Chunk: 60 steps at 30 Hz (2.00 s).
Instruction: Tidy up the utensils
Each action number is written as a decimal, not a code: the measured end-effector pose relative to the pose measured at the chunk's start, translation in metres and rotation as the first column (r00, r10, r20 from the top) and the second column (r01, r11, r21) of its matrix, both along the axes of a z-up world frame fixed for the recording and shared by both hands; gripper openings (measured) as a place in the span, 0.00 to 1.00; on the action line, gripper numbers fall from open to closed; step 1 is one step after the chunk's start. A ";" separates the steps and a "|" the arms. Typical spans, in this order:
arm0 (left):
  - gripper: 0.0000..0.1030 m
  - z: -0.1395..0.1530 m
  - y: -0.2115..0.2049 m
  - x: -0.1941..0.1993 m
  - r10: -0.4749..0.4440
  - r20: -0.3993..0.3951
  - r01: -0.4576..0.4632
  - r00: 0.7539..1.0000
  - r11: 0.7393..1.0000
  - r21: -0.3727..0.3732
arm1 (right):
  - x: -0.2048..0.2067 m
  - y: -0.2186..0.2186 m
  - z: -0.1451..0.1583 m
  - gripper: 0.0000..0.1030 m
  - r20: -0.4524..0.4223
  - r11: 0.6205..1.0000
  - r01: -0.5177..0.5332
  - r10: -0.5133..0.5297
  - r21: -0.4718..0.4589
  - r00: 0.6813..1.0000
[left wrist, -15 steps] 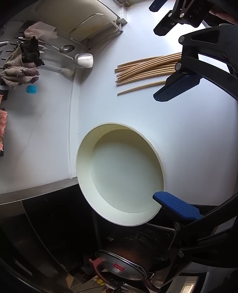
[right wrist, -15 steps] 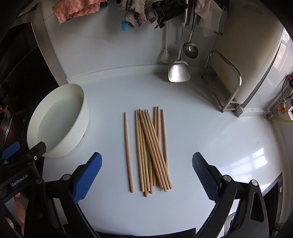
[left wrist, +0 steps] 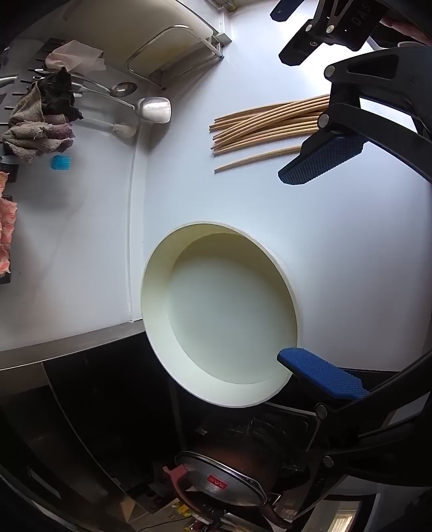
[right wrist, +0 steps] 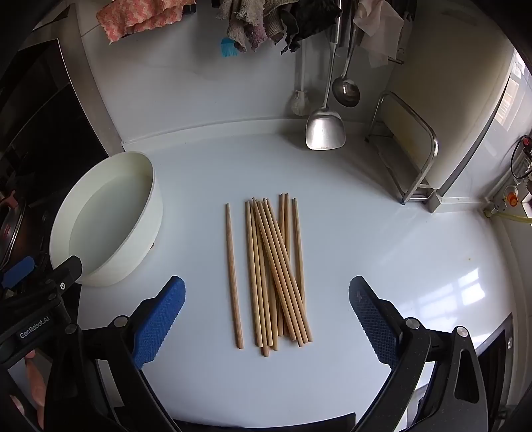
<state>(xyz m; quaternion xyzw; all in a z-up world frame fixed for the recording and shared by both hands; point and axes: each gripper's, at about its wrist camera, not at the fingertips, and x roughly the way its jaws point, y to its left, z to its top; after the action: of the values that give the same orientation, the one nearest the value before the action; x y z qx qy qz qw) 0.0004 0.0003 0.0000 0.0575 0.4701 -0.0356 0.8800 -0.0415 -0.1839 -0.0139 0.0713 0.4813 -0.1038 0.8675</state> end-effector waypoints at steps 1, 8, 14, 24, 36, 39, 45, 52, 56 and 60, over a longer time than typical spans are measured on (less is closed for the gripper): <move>0.94 0.000 0.000 0.000 0.000 0.000 0.000 1.000 1.000 0.001 | 0.001 -0.001 -0.002 0.92 0.001 1.000 0.000 0.000 0.000 1.000; 0.94 0.000 0.000 0.000 0.002 0.004 -0.002 1.000 1.000 0.001 | -0.001 0.000 -0.002 0.92 0.000 1.000 -0.001 0.001 0.000 1.000; 0.94 0.008 0.006 -0.001 0.009 0.004 -0.009 1.000 1.000 -0.003 | -0.005 0.004 0.002 0.92 0.002 1.000 -0.001 0.001 0.002 1.000; 0.94 0.009 0.010 -0.004 0.010 0.011 -0.010 1.000 1.000 -0.004 | -0.005 0.008 0.004 0.92 0.002 1.000 -0.007 0.007 0.002 1.000; 0.94 0.008 0.014 -0.008 0.009 0.015 -0.009 1.000 1.000 -0.005 | -0.007 0.005 0.000 0.92 0.003 1.000 -0.009 0.009 0.007 1.000; 0.94 0.009 0.014 -0.008 0.007 0.014 -0.007 1.000 1.000 -0.004 | -0.007 0.005 0.000 0.92 0.003 1.000 -0.009 0.009 0.006 1.000; 0.94 0.009 0.014 -0.008 0.008 0.014 -0.008 1.000 1.000 -0.002 | -0.007 0.005 0.000 0.92 0.004 1.000 -0.010 0.010 0.007 1.000; 0.94 0.008 0.012 -0.008 0.007 0.014 -0.007 1.000 1.000 -0.001 | -0.006 0.005 0.000 0.92 0.004 1.000 -0.009 0.009 0.006 1.000; 0.94 0.008 0.012 -0.008 0.007 0.013 -0.007 1.000 1.000 -0.001 | -0.005 0.004 -0.001 0.92 0.002 1.000 -0.008 0.008 0.010 1.000; 0.94 0.007 0.009 -0.007 0.007 0.010 -0.007 1.000 1.000 0.001 | -0.005 0.005 -0.001 0.92 0.001 1.000 -0.009 0.009 0.010 1.000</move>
<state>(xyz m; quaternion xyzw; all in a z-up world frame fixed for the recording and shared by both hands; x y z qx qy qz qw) -0.0070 0.0092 0.0066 0.0564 0.4659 -0.0320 0.8824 -0.0469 -0.1794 -0.0149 0.0734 0.4815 -0.0975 0.8679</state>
